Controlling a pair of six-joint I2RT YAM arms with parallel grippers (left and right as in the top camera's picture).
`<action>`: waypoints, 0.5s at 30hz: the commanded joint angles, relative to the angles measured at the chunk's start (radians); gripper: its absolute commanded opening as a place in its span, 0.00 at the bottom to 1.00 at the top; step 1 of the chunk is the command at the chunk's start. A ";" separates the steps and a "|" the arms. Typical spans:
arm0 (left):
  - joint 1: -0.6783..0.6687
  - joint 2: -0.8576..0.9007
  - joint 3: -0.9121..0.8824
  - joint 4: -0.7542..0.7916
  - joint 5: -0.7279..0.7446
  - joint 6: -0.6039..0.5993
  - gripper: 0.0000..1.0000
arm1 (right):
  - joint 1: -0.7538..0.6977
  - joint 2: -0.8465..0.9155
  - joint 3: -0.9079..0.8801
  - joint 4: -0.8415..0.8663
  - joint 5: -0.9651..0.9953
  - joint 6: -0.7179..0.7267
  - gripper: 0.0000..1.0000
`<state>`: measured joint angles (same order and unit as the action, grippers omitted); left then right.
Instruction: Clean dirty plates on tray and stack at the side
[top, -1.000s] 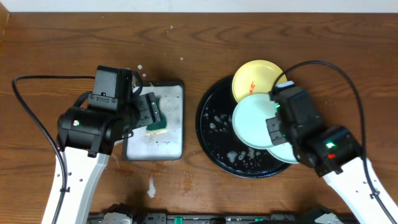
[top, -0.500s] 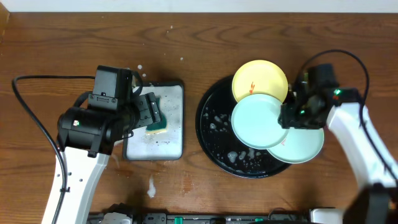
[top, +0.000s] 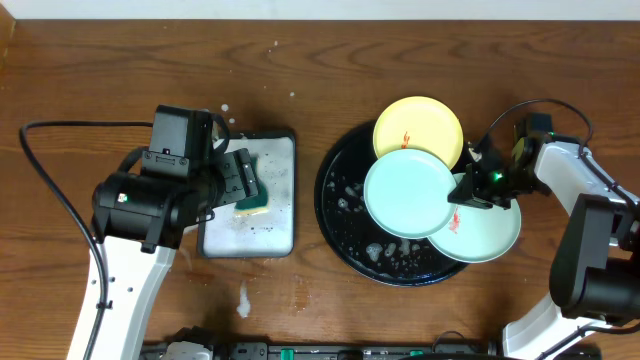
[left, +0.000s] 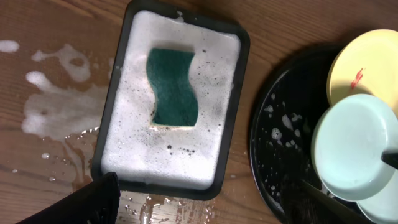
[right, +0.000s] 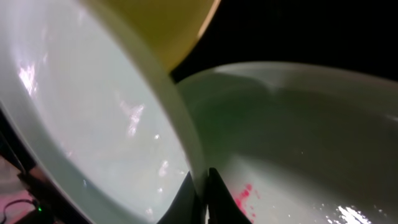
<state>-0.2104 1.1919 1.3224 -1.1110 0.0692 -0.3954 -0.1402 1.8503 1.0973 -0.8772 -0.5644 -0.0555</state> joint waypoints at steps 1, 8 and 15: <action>0.003 -0.003 0.005 -0.003 -0.002 0.002 0.83 | -0.002 -0.026 0.005 0.002 -0.044 0.032 0.01; 0.003 -0.003 0.005 -0.003 -0.002 0.002 0.83 | 0.029 -0.239 0.005 -0.032 0.132 0.078 0.02; 0.003 -0.003 0.005 -0.003 -0.002 0.002 0.83 | 0.305 -0.576 0.004 -0.094 0.699 0.232 0.01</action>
<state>-0.2104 1.1919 1.3224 -1.1110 0.0692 -0.3954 0.0513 1.3655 1.0973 -0.9581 -0.1795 0.0742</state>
